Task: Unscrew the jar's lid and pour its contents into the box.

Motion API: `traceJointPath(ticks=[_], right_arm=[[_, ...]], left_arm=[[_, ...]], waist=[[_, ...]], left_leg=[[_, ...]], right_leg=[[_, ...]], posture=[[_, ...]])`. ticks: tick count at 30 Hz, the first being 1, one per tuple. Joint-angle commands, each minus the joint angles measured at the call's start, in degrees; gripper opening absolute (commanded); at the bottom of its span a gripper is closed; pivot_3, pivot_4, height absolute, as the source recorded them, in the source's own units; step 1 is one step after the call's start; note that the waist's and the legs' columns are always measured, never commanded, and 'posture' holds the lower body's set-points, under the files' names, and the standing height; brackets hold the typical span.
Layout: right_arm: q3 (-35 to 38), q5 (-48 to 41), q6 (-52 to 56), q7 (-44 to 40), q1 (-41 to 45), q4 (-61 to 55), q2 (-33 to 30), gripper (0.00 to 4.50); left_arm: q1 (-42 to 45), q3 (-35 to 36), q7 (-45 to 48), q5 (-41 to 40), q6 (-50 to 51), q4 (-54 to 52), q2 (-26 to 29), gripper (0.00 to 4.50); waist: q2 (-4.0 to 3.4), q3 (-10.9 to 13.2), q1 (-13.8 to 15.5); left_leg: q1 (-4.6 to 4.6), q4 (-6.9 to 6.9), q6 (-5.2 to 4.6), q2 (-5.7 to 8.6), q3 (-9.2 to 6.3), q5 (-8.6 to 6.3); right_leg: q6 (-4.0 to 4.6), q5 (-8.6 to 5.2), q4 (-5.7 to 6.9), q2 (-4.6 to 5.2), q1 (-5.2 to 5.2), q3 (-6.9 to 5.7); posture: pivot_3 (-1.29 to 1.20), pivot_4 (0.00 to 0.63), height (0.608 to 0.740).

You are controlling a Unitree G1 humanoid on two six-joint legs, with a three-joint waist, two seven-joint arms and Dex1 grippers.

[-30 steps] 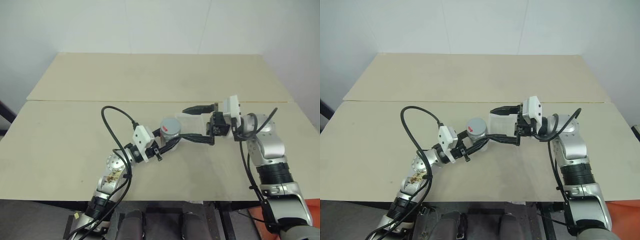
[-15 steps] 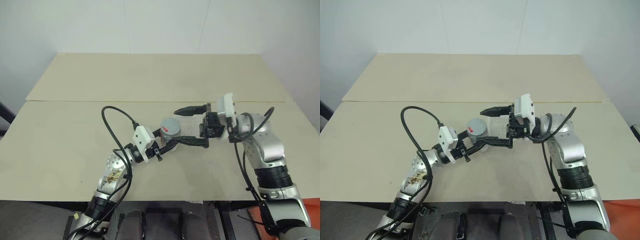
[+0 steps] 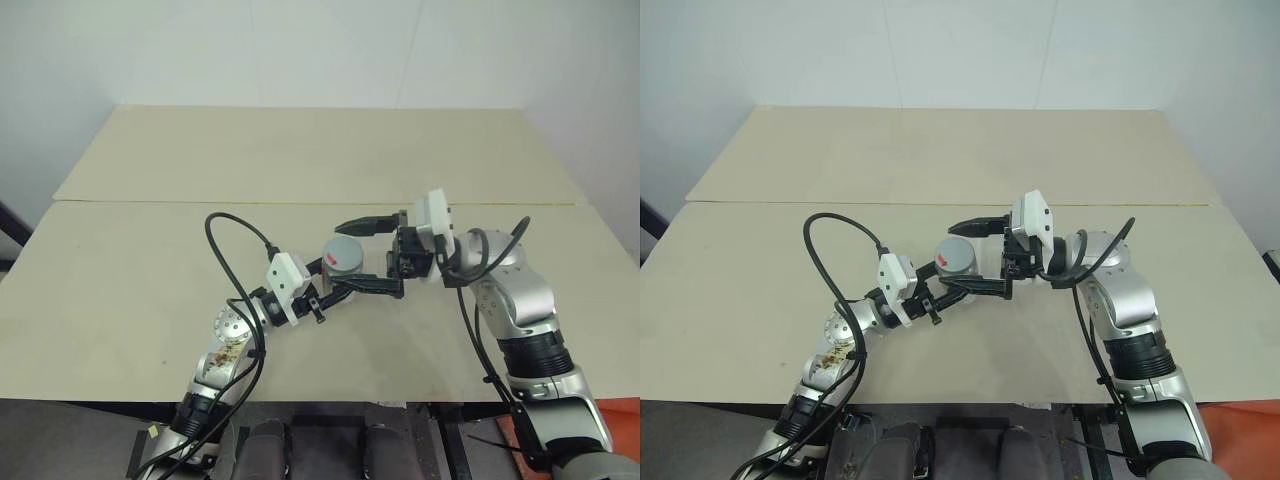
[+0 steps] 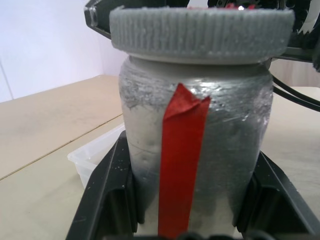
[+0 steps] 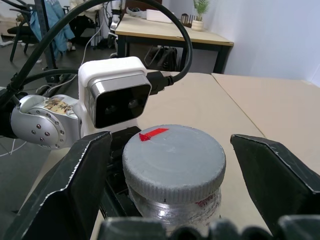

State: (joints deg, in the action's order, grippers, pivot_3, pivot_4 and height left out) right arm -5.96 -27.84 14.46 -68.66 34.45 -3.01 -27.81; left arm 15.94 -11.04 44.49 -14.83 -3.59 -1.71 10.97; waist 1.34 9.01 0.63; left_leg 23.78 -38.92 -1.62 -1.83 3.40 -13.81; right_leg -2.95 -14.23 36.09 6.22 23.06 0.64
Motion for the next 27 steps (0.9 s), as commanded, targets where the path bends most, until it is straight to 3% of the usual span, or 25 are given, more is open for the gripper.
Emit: traceJointPath(ticks=[1,2,11,22,27], right_arm=[[0.88,-0.86,0.1,0.14,1.08,-1.93,-0.04,3.18],[0.86,-0.63,-0.08,0.27,1.07,-1.89,-0.03,2.87],[1.37,-0.51,-0.63,0.32,1.17,-1.28,-0.04,2.87],[4.85,-9.15,11.51,2.35,2.63,-1.25,0.32,2.87],[6.35,-8.7,10.46,4.77,1.52,-1.88,0.67,2.87]], left_arm=[[0.41,-0.11,0.07,-0.12,-1.73,-1.33,-0.26,1.93],[0.44,-0.11,0.09,-0.12,-1.74,-1.3,-0.25,1.93],[0.54,-0.22,0.44,0.12,-2.12,-0.75,-0.06,1.93],[0.38,-1.0,0.94,1.37,-4.01,0.39,0.68,1.93],[0.01,-0.81,0.57,0.99,-3.43,-0.44,0.6,1.93]], waist=[[0.0,0.0,0.0],[0.0,0.0,-0.01],[0.0,0.0,-0.01],[0.0,0.0,0.02],[0.0,0.0,-0.03]], left_leg=[[0.0,0.0,0.0,0.0,0.0,0.0],[0.0,0.0,0.0,0.0,0.0,0.0],[0.0,0.0,0.0,0.0,0.0,0.0],[0.01,0.0,0.0,-0.01,-0.01,0.0],[0.01,0.0,0.0,-0.01,-0.01,0.0]], right_leg=[[0.0,0.0,0.0,0.0,0.0,0.0],[0.0,0.0,0.0,0.0,0.0,0.0],[0.0,0.0,0.0,0.0,0.0,0.0],[0.0,0.0,-0.01,0.0,0.0,0.0],[0.0,0.0,0.0,0.0,0.01,0.0]], posture=[[0.0,0.15,0.74],[0.0,0.15,0.74],[0.0,0.15,0.74],[0.0,0.15,0.74],[0.0,0.15,0.74]])
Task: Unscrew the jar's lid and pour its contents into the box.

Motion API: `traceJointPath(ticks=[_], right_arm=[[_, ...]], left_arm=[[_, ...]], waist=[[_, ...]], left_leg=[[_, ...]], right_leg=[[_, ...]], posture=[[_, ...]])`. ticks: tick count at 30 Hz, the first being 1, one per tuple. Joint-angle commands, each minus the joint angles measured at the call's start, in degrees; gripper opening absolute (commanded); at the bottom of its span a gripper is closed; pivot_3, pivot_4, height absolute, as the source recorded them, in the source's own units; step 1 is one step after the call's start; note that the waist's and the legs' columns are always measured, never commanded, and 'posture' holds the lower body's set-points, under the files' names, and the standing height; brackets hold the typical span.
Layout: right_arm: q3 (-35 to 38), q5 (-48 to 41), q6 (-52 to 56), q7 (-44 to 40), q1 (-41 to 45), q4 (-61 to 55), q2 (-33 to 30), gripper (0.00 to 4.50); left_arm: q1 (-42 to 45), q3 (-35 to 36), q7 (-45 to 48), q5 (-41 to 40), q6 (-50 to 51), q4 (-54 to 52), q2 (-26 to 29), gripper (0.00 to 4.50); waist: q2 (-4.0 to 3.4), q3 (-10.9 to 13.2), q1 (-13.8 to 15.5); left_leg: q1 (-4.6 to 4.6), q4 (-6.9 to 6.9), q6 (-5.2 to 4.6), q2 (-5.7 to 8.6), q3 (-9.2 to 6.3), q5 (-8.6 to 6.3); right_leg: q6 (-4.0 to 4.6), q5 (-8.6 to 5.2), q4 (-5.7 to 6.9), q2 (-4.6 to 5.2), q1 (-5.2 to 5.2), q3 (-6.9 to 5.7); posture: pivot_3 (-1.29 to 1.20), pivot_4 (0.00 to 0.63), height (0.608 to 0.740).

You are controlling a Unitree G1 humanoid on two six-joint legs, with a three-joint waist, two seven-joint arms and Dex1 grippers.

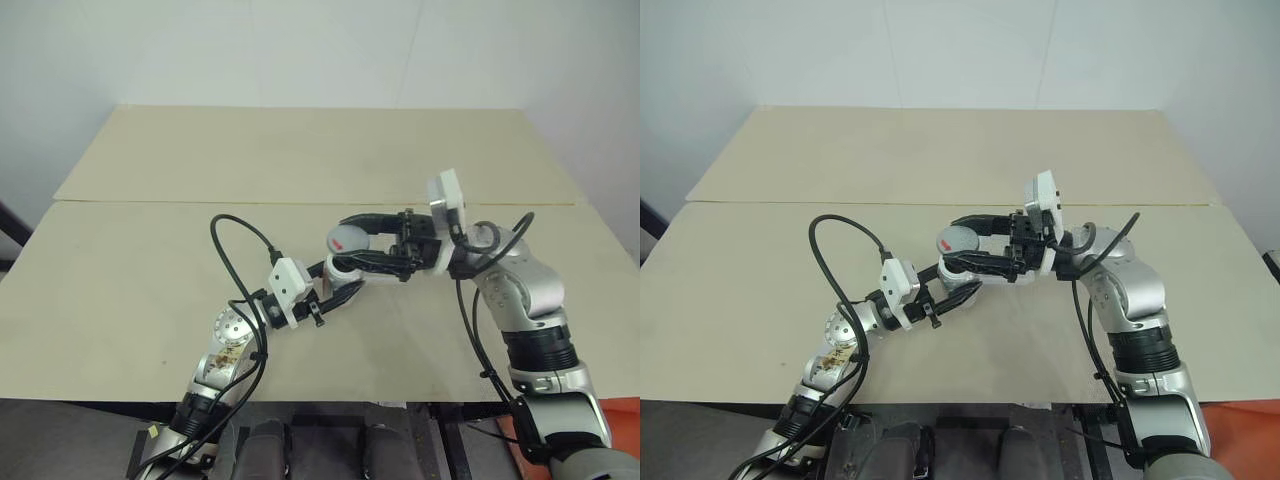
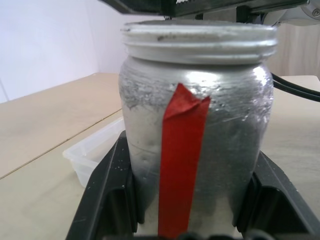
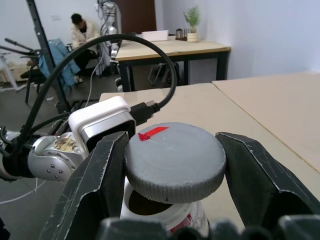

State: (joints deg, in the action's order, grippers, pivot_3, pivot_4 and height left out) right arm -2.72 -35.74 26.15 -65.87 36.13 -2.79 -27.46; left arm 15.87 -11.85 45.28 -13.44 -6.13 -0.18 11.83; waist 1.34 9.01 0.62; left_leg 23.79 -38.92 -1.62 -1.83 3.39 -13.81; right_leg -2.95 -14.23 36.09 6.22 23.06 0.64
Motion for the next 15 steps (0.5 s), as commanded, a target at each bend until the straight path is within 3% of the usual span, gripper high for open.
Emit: traceJointPath(ticks=[1,9,15], right_arm=[[3.9,-0.41,-2.25,2.87,-0.52,-2.07,0.38,2.87],[12.5,9.31,-9.41,16.56,-10.12,-2.78,-4.08,2.87],[15.89,13.36,-1.18,27.95,-23.12,-6.36,-6.51,2.87]], left_arm=[[0.02,0.13,-0.34,-0.58,-0.62,-2.31,-0.25,1.93],[0.88,2.91,-3.43,-0.86,3.93,-6.69,2.33,1.93],[1.29,4.44,-5.41,0.74,8.98,-9.71,6.35,1.93]], waist=[[0.0,0.0,0.0],[0.0,0.0,0.3],[-0.01,0.0,-0.14]], left_leg=[[0.0,0.0,0.0,0.0,0.0,0.0],[0.03,-0.01,0.0,0.02,0.01,0.0],[0.0,0.01,0.0,0.0,0.04,0.0]], right_leg=[[0.0,0.0,0.0,0.0,0.0,0.0],[-0.03,0.01,-0.03,0.0,-0.03,-0.02],[-0.02,0.01,0.01,-0.01,0.0,0.05]], posture=[[0.0,0.15,0.74],[0.0,0.15,0.74],[0.0,0.15,0.74]])
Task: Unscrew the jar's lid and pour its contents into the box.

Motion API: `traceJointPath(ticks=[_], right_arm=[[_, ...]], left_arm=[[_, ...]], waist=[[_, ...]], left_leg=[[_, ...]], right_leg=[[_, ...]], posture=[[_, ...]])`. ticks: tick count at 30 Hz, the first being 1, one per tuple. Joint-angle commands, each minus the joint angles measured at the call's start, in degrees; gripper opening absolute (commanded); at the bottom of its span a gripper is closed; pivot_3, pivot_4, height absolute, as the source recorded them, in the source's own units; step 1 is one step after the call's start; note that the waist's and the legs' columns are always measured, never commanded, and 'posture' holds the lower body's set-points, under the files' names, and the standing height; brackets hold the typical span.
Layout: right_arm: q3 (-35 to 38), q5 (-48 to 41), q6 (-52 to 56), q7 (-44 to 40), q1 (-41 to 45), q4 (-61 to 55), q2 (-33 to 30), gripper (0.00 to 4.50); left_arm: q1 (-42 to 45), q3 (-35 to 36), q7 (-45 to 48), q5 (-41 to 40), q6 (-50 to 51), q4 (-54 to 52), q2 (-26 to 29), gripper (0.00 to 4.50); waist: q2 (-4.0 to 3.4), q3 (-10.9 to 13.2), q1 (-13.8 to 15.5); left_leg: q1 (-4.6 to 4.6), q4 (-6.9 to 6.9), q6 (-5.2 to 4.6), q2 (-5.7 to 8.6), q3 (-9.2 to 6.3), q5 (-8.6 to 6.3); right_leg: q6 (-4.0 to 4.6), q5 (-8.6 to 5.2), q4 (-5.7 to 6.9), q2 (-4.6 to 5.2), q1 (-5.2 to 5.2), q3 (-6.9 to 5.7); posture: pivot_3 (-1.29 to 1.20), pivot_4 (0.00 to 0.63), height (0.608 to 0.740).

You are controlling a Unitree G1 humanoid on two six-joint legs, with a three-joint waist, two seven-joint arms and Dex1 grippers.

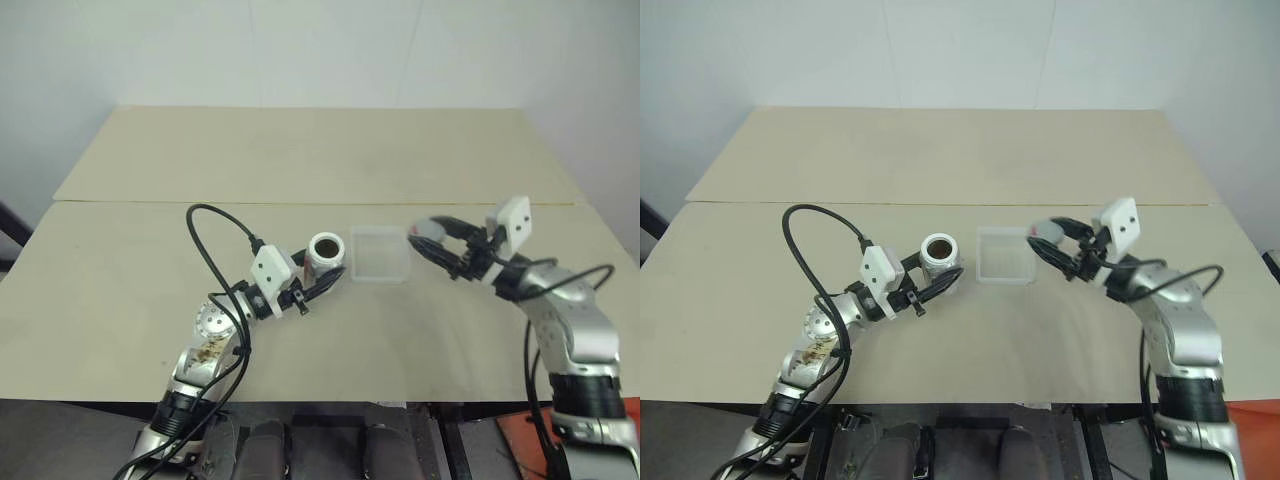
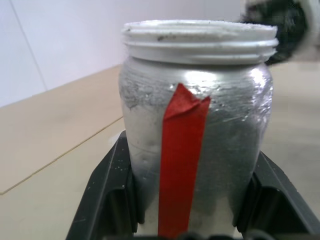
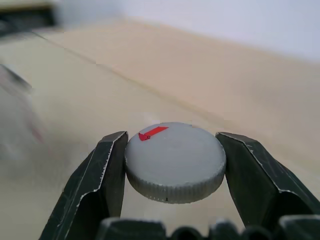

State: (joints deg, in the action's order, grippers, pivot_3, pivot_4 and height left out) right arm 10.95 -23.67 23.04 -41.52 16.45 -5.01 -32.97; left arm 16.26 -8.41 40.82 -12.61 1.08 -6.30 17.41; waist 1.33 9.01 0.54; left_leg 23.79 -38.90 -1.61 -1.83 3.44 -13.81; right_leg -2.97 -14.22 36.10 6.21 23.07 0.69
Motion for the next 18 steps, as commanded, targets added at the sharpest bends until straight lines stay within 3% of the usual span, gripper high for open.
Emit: traceJointPath(ticks=[1,12,18], right_arm=[[2.19,1.94,2.41,4.15,-5.44,-4.85,-1.48,2.87],[0.54,3.82,8.86,5.7,-11.91,-4.45,-3.21,2.87],[0.01,3.21,9.89,2.03,-12.53,-4.72,-4.98,4.47]], left_arm=[[0.85,1.13,-1.18,-0.12,2.58,-4.28,1.16,1.93],[-3.12,2.52,-2.94,-0.37,7.71,-10.37,4.17,1.93],[-4.25,2.7,-3.5,-0.47,8.23,-11.75,4.72,1.93]], waist=[[0.0,0.0,-0.02],[0.0,0.0,-0.23],[0.0,0.0,0.13]], left_leg=[[0.0,0.0,0.0,0.0,0.0,0.0],[-0.03,0.02,-0.01,0.02,0.0,0.0],[-0.03,-0.01,-0.01,0.03,0.0,-0.01]], right_leg=[[0.0,0.0,0.0,0.0,0.0,0.0],[-0.01,0.0,-0.03,-0.01,-0.01,0.07],[-0.02,0.01,-0.05,-0.01,-0.05,0.06]], posture=[[0.0,0.15,0.74],[0.0,0.15,0.74],[0.0,0.15,0.74]])
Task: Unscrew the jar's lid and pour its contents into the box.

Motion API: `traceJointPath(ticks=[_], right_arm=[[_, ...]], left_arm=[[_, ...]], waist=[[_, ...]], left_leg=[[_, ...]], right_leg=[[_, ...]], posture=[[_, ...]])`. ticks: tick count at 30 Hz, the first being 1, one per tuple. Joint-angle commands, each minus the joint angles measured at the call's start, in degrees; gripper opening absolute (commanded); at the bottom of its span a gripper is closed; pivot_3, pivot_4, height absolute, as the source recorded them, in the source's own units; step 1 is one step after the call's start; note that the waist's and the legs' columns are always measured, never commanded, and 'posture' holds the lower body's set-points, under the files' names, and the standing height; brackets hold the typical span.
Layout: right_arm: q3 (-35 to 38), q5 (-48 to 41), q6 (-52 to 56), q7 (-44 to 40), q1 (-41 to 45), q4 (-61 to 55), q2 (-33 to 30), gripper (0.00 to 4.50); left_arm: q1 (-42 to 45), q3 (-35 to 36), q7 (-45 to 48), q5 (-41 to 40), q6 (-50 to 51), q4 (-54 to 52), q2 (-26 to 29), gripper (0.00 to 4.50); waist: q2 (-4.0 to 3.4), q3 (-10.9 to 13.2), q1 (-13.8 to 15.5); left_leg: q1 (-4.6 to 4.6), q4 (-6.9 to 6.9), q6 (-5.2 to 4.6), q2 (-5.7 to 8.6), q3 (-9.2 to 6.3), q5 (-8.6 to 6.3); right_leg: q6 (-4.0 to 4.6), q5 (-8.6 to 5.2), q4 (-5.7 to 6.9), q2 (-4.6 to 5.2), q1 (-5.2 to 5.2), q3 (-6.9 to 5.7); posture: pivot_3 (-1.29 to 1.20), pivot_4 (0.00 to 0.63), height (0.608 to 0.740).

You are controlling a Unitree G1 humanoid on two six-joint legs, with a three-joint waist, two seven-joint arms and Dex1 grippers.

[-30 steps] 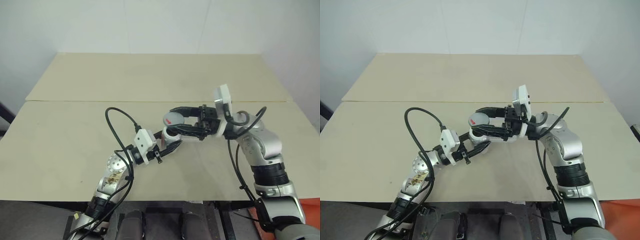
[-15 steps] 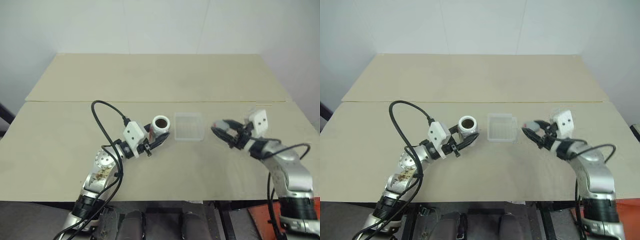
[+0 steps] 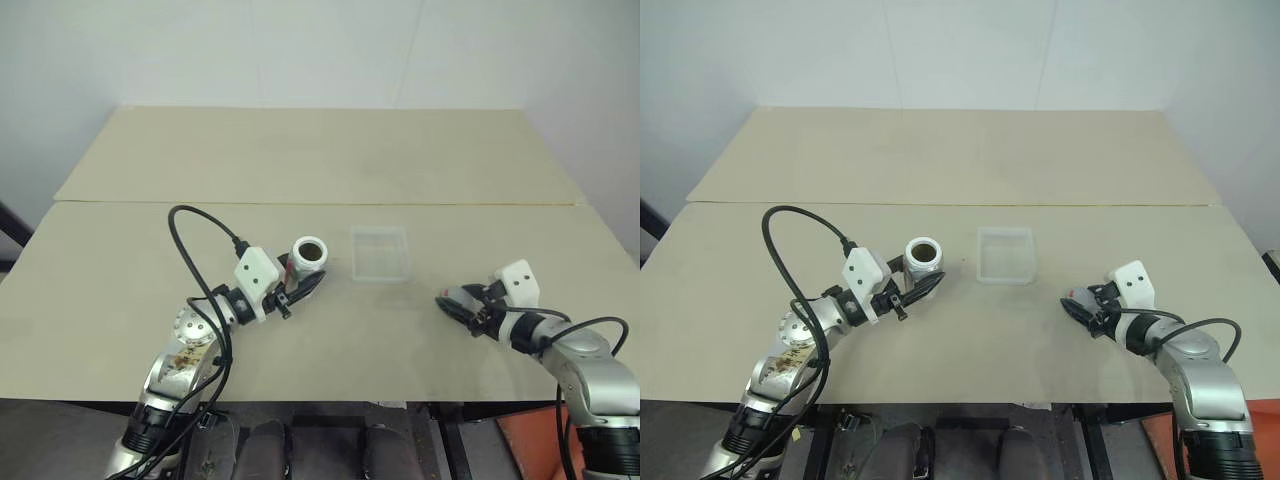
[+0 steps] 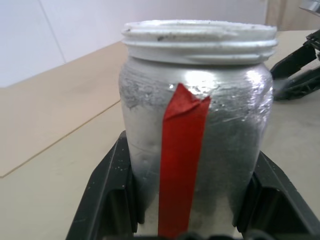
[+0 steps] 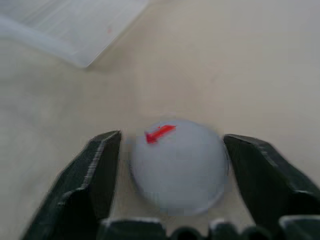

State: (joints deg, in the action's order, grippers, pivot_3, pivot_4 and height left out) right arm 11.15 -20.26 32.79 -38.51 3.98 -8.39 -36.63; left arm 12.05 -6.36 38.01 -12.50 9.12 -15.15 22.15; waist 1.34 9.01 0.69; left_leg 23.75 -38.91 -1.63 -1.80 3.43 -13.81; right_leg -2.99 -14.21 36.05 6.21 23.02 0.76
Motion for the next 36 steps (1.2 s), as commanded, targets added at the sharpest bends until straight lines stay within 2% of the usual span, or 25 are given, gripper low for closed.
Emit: traceJointPath(ticks=[1,11,18,22,25,27,31,36], right_arm=[[-0.3,0.12,-0.23,-1.27,-0.2,-1.59,-1.69,4.47],[3.13,2.23,-6.57,-3.91,-1.39,-8.42,-8.43,4.47],[3.16,2.85,-11.92,-7.09,0.38,-9.49,-10.81,4.47],[1.64,4.29,-11.53,-4.75,1.31,-10.58,-9.39,4.47],[1.81,4.43,-12.04,-4.43,-0.54,-12.38,-8.67,4.47],[2.76,4.29,-11.63,-3.69,-1.75,-13.94,-8.27,4.47],[4.77,2.81,-9.03,-1.19,-2.58,-16.93,-6.79,4.47],[6.42,2.27,-7.21,1.18,-4.64,-20.35,-5.43,4.47]], left_arm=[[-0.06,0.56,-0.8,-0.53,0.25,-2.99,-0.09,1.93],[2.78,-0.23,-1.02,0.83,0.29,-1.18,-0.51,1.93],[13.74,-2.89,0.37,5.82,-0.84,7.54,0.56,1.93],[23.0,-7.19,0.24,13.93,-8.11,19.21,1.37,1.93],[31.68,-11.19,-2.81,22.02,-17.89,32.0,0.79,1.93],[37.53,-14.69,-6.88,28.65,-25.35,41.42,0.6,1.93],[46.99,-18.83,-15.12,36.52,-36.93,58.81,-1.69,1.93],[58.61,-28.77,-32.82,52.28,-46.78,75.55,-3.41,1.93]], waist=[[0.0,0.0,-0.05],[0.0,0.0,-0.04],[0.01,0.0,0.1],[0.01,0.0,0.04],[0.03,0.02,0.11],[0.07,0.04,0.37],[0.11,0.06,0.39],[0.2,0.12,0.38]], left_leg=[[0.0,-0.01,0.0,0.0,0.0,0.0],[0.01,-0.01,0.0,0.01,0.0,0.0],[0.01,-0.03,0.0,0.05,0.0,0.0],[0.01,-0.05,0.0,0.09,0.13,0.0],[0.05,-0.04,-0.01,0.1,0.22,0.0],[0.09,-0.06,-0.01,0.12,0.24,0.0],[0.14,-0.07,-0.02,0.13,0.26,0.0],[0.34,-0.09,-0.02,0.13,0.25,0.0]], right_leg=[[0.0,0.0,0.0,0.0,-0.01,0.01],[-0.02,0.01,0.01,0.0,0.01,0.01],[-0.04,0.02,-0.04,-0.01,-0.04,-0.02],[-0.05,0.02,-0.04,-0.01,-0.04,-0.03],[-0.05,0.02,-0.07,-0.01,-0.02,-0.03],[-0.06,0.02,-0.09,-0.01,-0.02,-0.08],[-0.11,0.06,-0.15,0.0,-0.02,-0.06],[-0.12,0.06,-0.14,0.0,0.14,-0.12]], posture=[[0.0,0.15,0.74],[0.0,0.15,0.74],[0.0,0.15,0.74],[0.0,0.15,0.74],[0.0,0.15,0.74],[0.0,0.15,0.74],[0.0,0.15,0.74],[0.0,0.15,0.74]])
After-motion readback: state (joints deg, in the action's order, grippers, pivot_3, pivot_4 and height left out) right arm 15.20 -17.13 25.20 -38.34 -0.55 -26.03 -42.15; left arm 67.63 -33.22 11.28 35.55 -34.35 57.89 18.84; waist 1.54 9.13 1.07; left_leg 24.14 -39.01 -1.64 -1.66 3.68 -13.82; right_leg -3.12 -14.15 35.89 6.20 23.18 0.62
